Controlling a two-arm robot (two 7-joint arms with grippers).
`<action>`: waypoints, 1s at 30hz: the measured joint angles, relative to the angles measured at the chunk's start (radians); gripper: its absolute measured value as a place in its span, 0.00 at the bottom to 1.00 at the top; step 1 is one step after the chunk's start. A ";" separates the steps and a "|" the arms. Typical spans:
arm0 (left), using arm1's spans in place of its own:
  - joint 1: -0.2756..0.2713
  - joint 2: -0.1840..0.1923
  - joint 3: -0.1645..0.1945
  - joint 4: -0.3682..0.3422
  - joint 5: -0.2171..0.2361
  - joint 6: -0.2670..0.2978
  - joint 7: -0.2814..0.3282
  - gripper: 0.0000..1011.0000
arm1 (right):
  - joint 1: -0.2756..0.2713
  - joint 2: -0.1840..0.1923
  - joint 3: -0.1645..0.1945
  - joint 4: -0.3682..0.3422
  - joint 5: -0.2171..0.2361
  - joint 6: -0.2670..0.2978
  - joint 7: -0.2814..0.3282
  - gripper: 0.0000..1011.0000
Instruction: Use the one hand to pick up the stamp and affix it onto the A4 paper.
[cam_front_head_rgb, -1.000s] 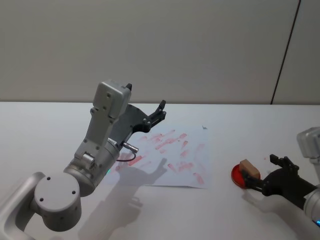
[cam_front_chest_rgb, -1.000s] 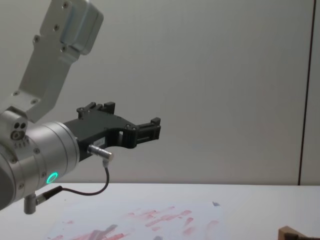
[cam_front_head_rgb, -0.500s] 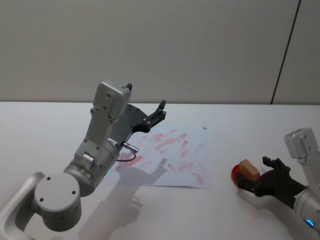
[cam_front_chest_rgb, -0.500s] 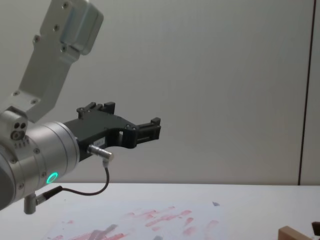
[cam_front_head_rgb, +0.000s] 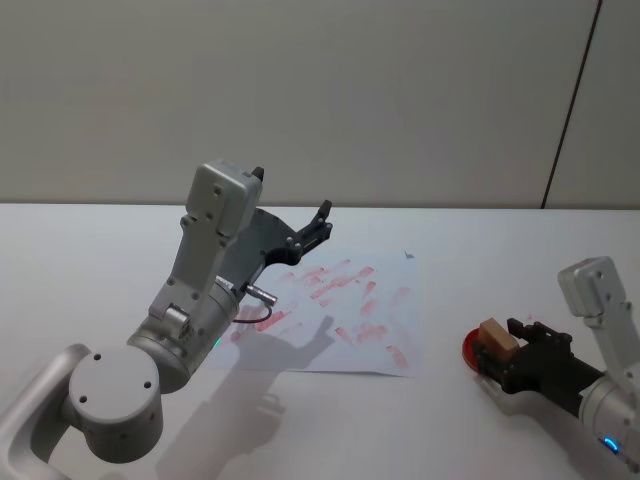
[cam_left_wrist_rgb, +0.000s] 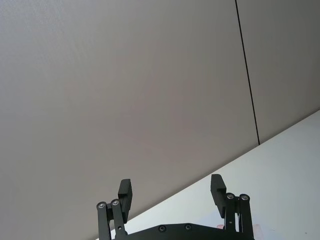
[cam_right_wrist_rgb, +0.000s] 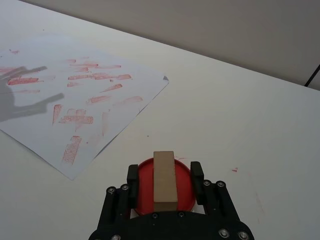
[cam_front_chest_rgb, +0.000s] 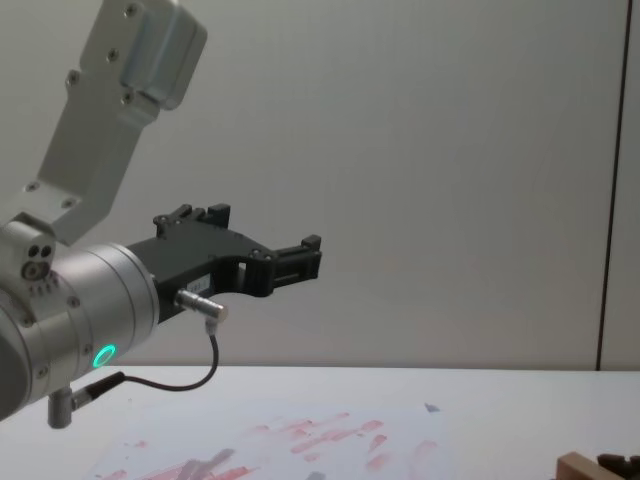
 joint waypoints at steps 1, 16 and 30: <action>0.000 0.000 0.000 0.000 0.000 0.000 0.000 0.99 | 0.001 -0.001 0.000 0.001 -0.001 0.000 0.000 0.61; 0.000 0.000 0.000 0.000 0.000 0.000 0.000 0.99 | 0.005 -0.005 -0.003 0.008 -0.005 0.000 0.003 0.22; 0.000 0.000 0.000 0.000 0.000 0.000 0.000 0.99 | 0.027 -0.020 -0.003 0.014 -0.002 -0.051 0.006 0.22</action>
